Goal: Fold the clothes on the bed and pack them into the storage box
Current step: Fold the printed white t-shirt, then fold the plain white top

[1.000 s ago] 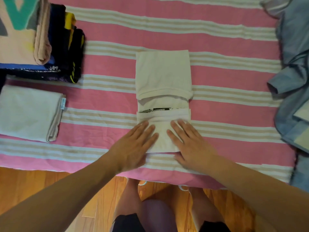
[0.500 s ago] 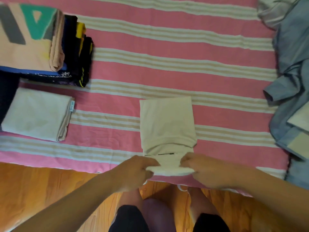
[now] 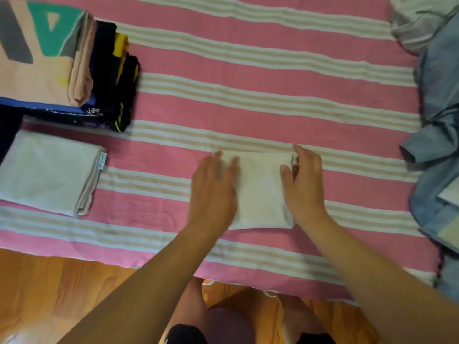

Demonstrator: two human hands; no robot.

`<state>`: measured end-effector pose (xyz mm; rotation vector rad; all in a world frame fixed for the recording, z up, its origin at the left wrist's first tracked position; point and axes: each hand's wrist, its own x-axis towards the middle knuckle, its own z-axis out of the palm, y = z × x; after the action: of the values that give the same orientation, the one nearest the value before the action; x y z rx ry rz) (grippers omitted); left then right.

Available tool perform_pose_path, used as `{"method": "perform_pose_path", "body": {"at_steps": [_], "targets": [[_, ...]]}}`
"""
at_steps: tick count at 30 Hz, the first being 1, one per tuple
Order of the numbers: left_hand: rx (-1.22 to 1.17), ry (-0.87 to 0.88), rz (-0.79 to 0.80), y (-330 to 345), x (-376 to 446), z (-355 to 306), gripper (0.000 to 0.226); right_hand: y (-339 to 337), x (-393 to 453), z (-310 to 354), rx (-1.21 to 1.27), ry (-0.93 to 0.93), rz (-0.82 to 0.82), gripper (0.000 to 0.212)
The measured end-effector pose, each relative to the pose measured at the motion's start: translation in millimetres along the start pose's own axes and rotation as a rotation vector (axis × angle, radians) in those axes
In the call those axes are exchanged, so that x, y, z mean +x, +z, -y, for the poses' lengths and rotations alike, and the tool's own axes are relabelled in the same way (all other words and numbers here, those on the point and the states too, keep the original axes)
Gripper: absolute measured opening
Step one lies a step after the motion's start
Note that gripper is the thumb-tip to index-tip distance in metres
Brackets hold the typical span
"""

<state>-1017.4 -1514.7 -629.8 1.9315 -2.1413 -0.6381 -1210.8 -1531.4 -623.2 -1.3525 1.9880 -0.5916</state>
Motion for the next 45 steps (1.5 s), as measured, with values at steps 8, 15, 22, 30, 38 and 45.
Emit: {"method": "perform_pose_path", "body": {"at_steps": [8,15,22,30,38,45], "targets": [[0.208,-0.077,0.214,61.8,-17.5,11.2,0.067,38.4,-5.7,-39.2,-0.751,-0.223,0.237,0.066],[-0.523,-0.802,0.079,23.2,-5.2,-6.8,0.048,30.5,-2.3,-10.0,-0.073,0.4,0.185,0.066],[-0.681,-0.727,0.373,-69.4,-50.6,51.7,0.032,-7.4,-46.0,73.0,0.779,0.867,0.681,0.027],[-0.064,-0.646,-0.041,-224.6,-60.7,256.3,0.03,177.2,-95.9,241.4,0.697,0.584,0.859,0.029],[0.315,-0.439,-0.073,-217.6,-33.6,312.2,0.068,277.9,-70.4,291.7,0.069,0.297,0.544,0.01],[0.261,-0.319,0.205,-124.5,-23.2,320.8,0.07,210.0,-87.8,206.8,-0.149,0.186,0.431,0.025]]}}
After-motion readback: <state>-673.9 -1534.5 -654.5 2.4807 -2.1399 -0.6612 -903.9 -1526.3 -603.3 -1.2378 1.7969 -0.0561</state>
